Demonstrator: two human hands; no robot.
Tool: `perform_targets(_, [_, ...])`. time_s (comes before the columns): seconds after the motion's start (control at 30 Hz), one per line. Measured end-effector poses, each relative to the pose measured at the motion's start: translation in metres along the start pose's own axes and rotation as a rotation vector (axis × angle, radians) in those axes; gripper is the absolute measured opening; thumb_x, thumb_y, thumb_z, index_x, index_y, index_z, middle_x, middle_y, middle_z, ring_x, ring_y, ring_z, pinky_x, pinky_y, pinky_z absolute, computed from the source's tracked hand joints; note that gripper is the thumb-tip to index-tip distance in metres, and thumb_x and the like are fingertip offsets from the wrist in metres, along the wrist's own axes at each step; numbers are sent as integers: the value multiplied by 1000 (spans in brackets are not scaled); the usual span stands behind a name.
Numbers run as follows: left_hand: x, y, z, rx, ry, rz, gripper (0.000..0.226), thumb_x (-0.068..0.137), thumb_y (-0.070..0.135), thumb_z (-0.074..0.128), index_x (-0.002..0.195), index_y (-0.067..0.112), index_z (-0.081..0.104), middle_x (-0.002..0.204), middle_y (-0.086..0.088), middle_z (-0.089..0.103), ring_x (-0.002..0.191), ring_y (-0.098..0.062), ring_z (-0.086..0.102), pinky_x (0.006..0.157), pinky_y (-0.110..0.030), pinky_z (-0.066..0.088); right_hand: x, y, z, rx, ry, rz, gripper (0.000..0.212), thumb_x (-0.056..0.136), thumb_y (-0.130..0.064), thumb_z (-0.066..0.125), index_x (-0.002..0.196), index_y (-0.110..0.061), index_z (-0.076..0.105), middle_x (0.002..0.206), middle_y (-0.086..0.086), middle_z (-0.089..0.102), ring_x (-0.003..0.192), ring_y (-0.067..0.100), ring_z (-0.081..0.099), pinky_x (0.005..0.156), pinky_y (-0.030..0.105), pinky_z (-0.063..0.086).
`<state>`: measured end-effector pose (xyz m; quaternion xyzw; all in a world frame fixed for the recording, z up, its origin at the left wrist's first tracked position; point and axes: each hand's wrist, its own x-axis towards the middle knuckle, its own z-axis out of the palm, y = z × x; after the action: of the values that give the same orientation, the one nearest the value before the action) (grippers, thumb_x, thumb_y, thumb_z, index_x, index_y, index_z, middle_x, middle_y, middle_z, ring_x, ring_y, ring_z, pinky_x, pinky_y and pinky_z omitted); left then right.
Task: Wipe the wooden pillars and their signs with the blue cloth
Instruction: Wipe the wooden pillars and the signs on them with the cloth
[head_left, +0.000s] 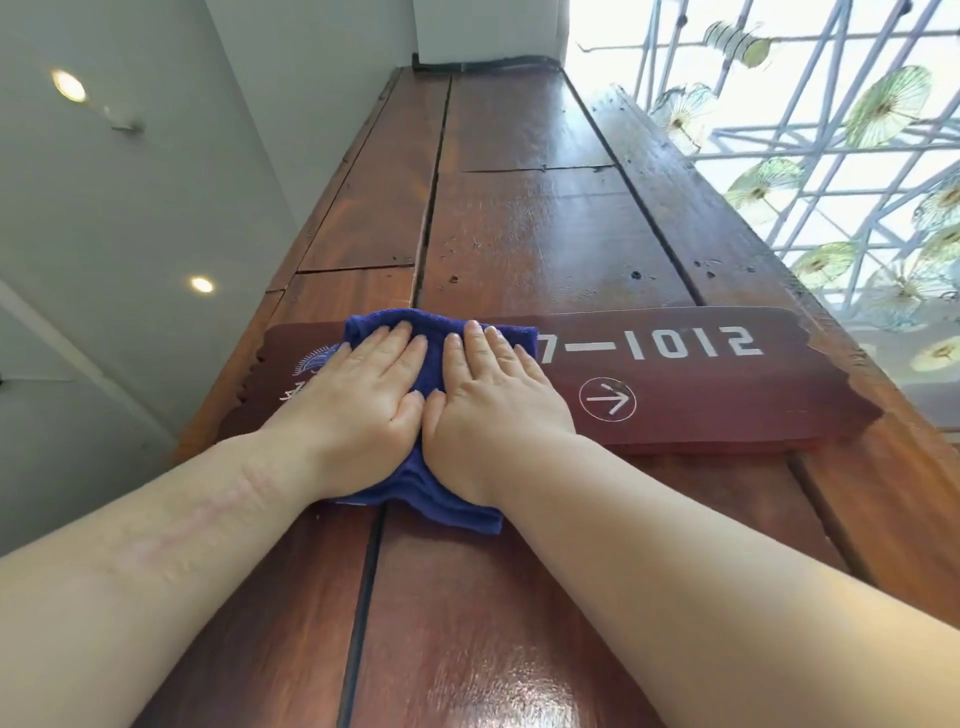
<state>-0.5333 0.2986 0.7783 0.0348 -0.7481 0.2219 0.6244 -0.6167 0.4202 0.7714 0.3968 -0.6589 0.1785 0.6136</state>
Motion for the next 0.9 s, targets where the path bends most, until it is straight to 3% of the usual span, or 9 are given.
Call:
perform_targets(0.23, [-1, 10, 5, 9, 42, -7, 56, 96, 34, 23, 148, 22, 5, 158, 7, -2, 132, 7, -12, 110, -21, -9, -8, 7, 8, 35, 70, -3, 62, 96, -38, 11, 149, -11, -8, 159, 5, -15, 144, 18, -15, 115, 37, -11])
perform_targets(0.37, [-12, 29, 9, 17, 68, 23, 67, 85, 41, 18, 149, 20, 10, 158, 6, 2, 134, 5, -8, 110, -20, -10, -26, 18, 13, 48, 104, -5, 63, 96, -38, 10, 149, -10, -8, 159, 5, -14, 144, 18, -15, 115, 37, -11])
perform_targets(0.5, [-14, 40, 14, 34, 69, 31, 68, 85, 41, 19, 149, 20, 10, 158, 4, 3, 142, -4, -4, 115, -26, -5, -39, 25, 14, 51, 130, 21, 63, 96, -37, 11, 149, -11, -9, 159, 6, -15, 144, 18, -15, 115, 36, -11])
perform_targets(0.67, [-27, 44, 20, 17, 110, 46, 66, 86, 40, 24, 149, 21, 13, 158, 5, 7, 137, 3, -4, 116, -27, -1, -54, 23, 20, 49, 165, 12, 63, 95, -38, 12, 149, -11, -10, 159, 7, -15, 144, 19, -16, 112, 36, -15])
perform_targets(0.8, [-32, 45, 22, 28, 109, 51, 67, 86, 40, 24, 148, 20, 13, 158, 5, 7, 142, -2, -2, 118, -32, 2, -60, 25, 20, 25, 143, -21, 64, 95, -38, 11, 148, -12, -11, 158, 6, -16, 143, 19, -17, 112, 36, -15])
perform_targets(0.9, [-21, 43, 18, -8, 81, 44, 63, 89, 38, 22, 148, 20, 13, 158, 5, 5, 142, -2, -2, 115, -24, -5, -46, 27, 15, 8, 108, -22, 62, 95, -37, 11, 149, -13, -9, 158, 4, -16, 143, 18, -18, 113, 36, -14])
